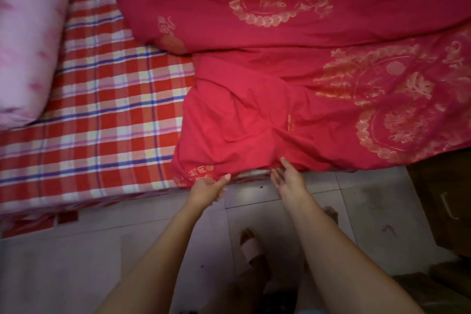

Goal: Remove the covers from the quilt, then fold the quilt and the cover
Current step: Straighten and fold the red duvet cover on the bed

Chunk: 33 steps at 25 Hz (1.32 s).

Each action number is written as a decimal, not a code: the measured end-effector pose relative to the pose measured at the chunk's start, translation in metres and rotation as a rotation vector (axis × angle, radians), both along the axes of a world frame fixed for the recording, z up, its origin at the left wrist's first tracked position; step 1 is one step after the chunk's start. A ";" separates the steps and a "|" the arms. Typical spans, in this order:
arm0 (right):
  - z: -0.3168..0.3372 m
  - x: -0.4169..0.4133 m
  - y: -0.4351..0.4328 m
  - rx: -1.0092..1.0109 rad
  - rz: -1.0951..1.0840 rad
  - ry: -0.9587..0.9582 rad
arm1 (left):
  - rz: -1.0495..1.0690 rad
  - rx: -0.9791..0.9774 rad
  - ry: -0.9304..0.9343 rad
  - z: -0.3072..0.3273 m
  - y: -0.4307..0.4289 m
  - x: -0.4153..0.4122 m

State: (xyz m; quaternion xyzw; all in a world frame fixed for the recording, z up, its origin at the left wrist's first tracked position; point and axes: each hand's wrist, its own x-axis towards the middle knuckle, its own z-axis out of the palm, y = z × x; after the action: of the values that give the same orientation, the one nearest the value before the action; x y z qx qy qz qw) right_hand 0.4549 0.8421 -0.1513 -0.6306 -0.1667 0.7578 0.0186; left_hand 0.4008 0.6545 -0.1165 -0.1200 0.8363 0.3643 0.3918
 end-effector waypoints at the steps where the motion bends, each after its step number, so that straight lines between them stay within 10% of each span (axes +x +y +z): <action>1: 0.000 -0.002 -0.002 0.030 0.003 -0.016 | 0.171 0.115 -0.177 -0.002 -0.007 0.006; 4: 0.001 -0.001 -0.005 0.193 0.210 -0.106 | 0.726 0.458 -0.387 -0.014 -0.016 0.011; 7: 0.017 -0.007 -0.017 0.471 0.857 -0.114 | 1.197 0.679 -0.351 -0.023 -0.021 0.009; 12: 0.060 -0.041 -0.061 1.313 1.391 0.158 | 1.303 0.760 -0.409 -0.024 -0.034 0.012; 18: 0.051 -0.086 -0.085 1.331 2.169 0.245 | 1.362 1.170 -0.484 -0.007 -0.049 0.000; 25: 0.045 -0.083 -0.084 1.747 2.021 0.426 | 1.451 1.091 -0.098 0.004 -0.079 -0.028; 33: 0.058 -0.099 -0.089 1.599 1.869 0.429 | 0.663 0.536 0.252 0.001 -0.076 -0.064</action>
State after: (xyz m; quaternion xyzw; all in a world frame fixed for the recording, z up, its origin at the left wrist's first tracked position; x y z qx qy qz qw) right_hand 0.3559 0.7533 -0.0930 0.0533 -0.9577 0.2551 -0.1219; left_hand 0.3367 0.5790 -0.1156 -0.2305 0.6698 0.6861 0.1662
